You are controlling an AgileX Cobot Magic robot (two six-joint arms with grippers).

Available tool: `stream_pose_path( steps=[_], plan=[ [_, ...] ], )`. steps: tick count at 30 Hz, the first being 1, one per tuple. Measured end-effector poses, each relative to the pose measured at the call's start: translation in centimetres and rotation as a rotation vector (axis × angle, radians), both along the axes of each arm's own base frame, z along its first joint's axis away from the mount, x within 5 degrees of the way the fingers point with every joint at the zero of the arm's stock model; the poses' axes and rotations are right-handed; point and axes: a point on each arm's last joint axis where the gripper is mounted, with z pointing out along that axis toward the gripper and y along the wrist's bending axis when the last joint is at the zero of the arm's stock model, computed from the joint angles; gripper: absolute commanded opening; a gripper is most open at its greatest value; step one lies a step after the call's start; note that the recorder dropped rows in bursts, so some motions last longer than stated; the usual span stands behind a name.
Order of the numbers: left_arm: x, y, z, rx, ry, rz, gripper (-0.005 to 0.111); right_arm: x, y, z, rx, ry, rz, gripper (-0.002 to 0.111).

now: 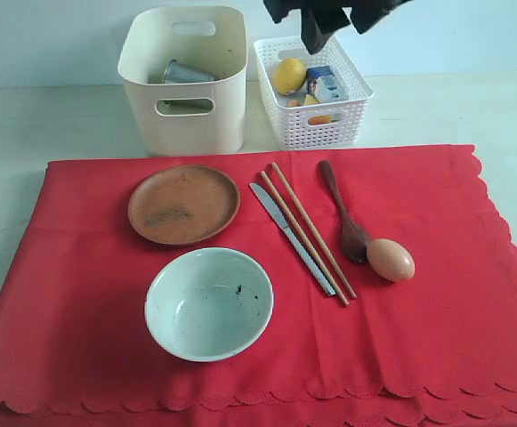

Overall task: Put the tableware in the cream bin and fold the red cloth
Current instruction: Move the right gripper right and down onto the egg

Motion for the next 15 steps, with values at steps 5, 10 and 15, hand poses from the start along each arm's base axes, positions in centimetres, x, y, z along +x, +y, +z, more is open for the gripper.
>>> stream_pose_path(
  steps=[5,10,15],
  plan=[
    [0.0,0.0,0.0,0.000,0.000,0.000,0.000,-2.3,-1.4,-1.1,-0.006,0.010,0.008,0.054],
    [0.0,0.0,0.0,0.000,0.000,0.000,0.000,-4.4,-2.8,-3.0,-0.025,0.039,0.017,0.054],
    [0.0,0.0,0.0,0.000,0.000,0.000,0.000,-6.1,-4.0,-5.3,-0.066,0.061,0.024,0.054]
  ],
)
